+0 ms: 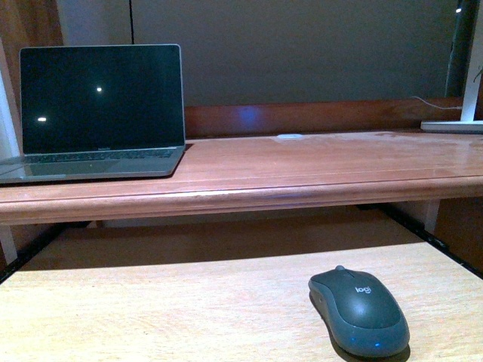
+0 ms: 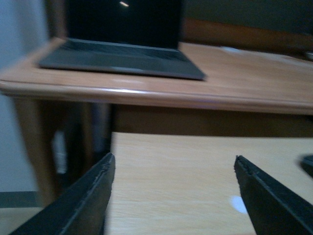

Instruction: Place mouse

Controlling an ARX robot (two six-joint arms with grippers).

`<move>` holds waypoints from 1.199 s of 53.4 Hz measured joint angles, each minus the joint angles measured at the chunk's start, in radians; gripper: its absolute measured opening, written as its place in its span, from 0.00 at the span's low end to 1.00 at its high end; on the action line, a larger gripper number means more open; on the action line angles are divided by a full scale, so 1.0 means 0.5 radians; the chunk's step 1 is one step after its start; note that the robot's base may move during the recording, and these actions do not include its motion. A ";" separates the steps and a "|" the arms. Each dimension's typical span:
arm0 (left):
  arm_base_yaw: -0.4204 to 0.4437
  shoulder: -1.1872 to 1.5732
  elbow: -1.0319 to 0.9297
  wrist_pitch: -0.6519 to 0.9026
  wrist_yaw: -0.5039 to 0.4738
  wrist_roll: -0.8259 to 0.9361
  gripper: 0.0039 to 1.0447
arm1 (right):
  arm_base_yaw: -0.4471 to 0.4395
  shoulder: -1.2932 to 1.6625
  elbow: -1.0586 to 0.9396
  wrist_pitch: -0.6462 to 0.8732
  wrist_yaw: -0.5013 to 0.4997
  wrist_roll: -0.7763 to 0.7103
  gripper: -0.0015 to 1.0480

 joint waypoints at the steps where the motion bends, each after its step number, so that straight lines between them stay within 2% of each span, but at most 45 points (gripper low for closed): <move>1: -0.003 -0.027 -0.008 -0.014 -0.048 0.027 0.69 | 0.000 0.000 0.000 0.000 0.000 0.000 0.93; 4: 0.013 -0.146 -0.052 -0.108 -0.154 0.085 0.60 | 0.000 0.000 0.000 0.000 -0.001 0.000 0.93; 8: 0.056 -0.249 -0.119 -0.134 -0.089 0.130 0.50 | 0.000 0.000 0.000 0.000 -0.002 0.000 0.93; 14: 0.163 -0.314 -0.183 -0.134 0.008 0.174 0.33 | -0.032 0.090 0.039 0.021 -0.311 0.223 0.93; 17: 0.228 -0.351 -0.225 -0.133 0.072 0.184 0.21 | 0.113 0.290 0.134 0.194 -0.216 0.346 0.93; 18: 0.254 -0.365 -0.241 -0.133 0.095 0.185 0.16 | 0.213 0.411 0.208 0.306 -0.131 0.362 0.93; 20: 0.282 -0.379 -0.256 -0.133 0.126 0.189 0.11 | 0.294 0.509 0.270 0.389 -0.071 0.362 0.93; 22: 0.378 -0.401 -0.274 -0.133 0.276 0.192 0.04 | 0.439 0.679 0.382 0.516 0.016 0.357 0.93; 23: 0.408 -0.406 -0.278 -0.133 0.308 0.192 0.03 | 0.457 0.700 0.396 0.530 0.037 0.352 0.93; 27: 0.571 -0.433 -0.306 -0.132 0.398 0.199 0.02 | 0.716 0.993 0.574 0.666 0.156 0.273 0.93; 34: 0.600 -0.476 -0.362 -0.123 0.430 0.200 0.02 | 1.190 1.485 0.851 0.648 0.235 0.096 0.93; 37: 0.601 -0.490 -0.377 -0.120 0.427 0.200 0.02 | 1.310 1.630 0.906 0.632 0.272 0.036 0.93; 56: 0.603 -0.571 -0.462 -0.104 0.430 0.200 0.02 | 1.637 2.191 1.011 0.748 0.488 -0.094 0.93; 64: 0.603 -0.606 -0.513 -0.104 0.430 0.200 0.02 | 1.695 2.319 1.042 0.772 0.591 -0.111 0.93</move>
